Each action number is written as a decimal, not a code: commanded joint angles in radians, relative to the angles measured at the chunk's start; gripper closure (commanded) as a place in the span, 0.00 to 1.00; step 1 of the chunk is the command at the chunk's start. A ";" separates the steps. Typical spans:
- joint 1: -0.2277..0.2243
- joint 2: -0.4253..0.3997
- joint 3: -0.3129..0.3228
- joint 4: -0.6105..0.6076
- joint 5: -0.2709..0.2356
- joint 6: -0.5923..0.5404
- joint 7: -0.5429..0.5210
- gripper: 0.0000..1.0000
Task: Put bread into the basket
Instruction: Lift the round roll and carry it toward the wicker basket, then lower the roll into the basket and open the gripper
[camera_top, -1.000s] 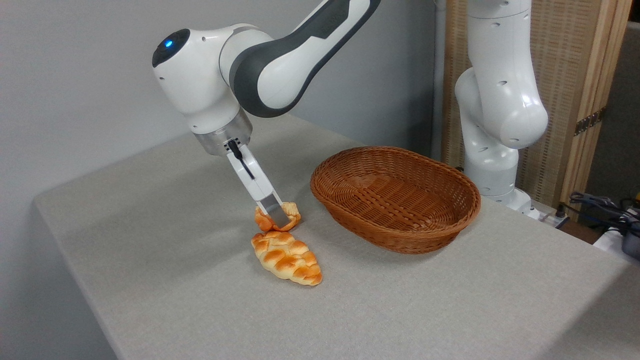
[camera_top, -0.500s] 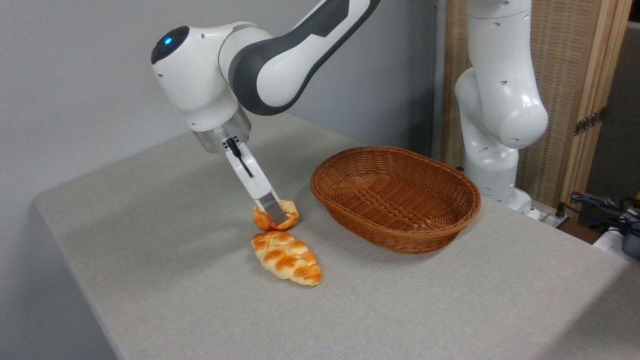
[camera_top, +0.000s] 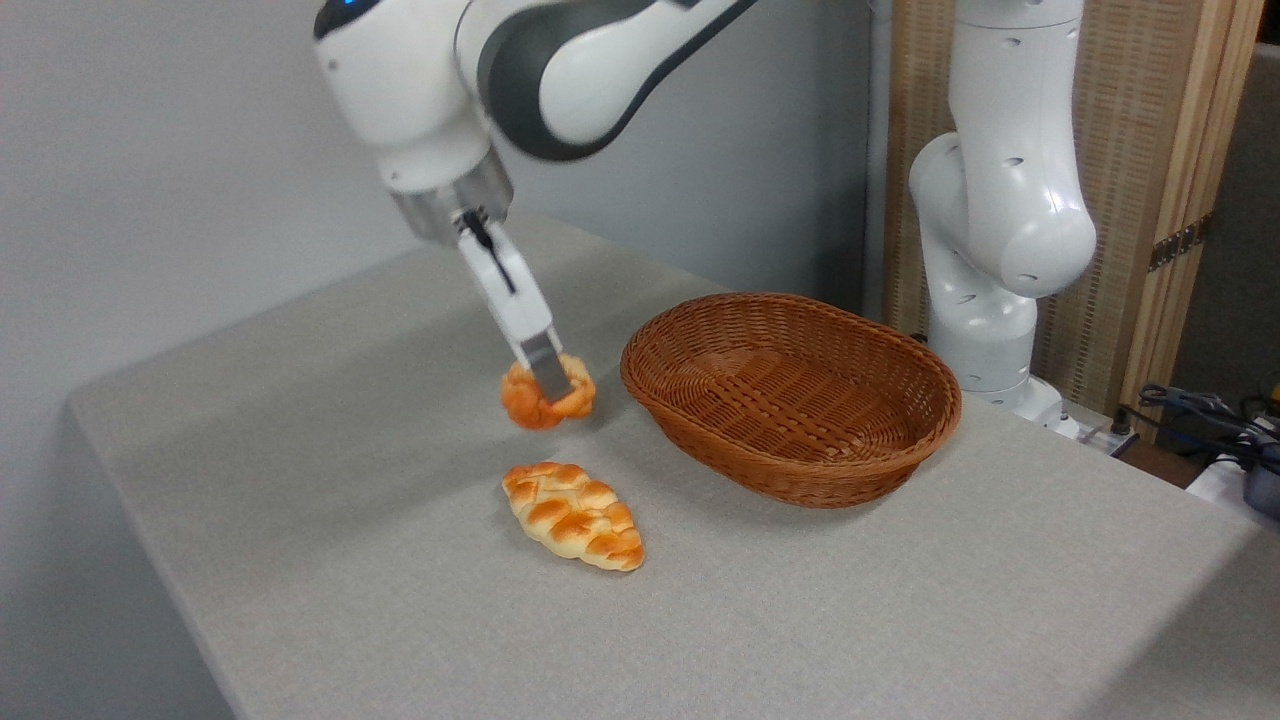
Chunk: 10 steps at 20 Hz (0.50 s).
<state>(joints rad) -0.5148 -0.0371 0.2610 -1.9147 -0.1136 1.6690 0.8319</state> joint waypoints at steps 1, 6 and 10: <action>0.004 -0.087 0.009 -0.006 -0.008 -0.077 0.013 0.71; 0.013 -0.142 0.030 -0.021 -0.006 -0.173 0.015 0.70; 0.012 -0.150 0.070 -0.038 -0.005 -0.267 0.018 0.63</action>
<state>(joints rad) -0.5023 -0.1721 0.2965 -1.9249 -0.1134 1.4746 0.8319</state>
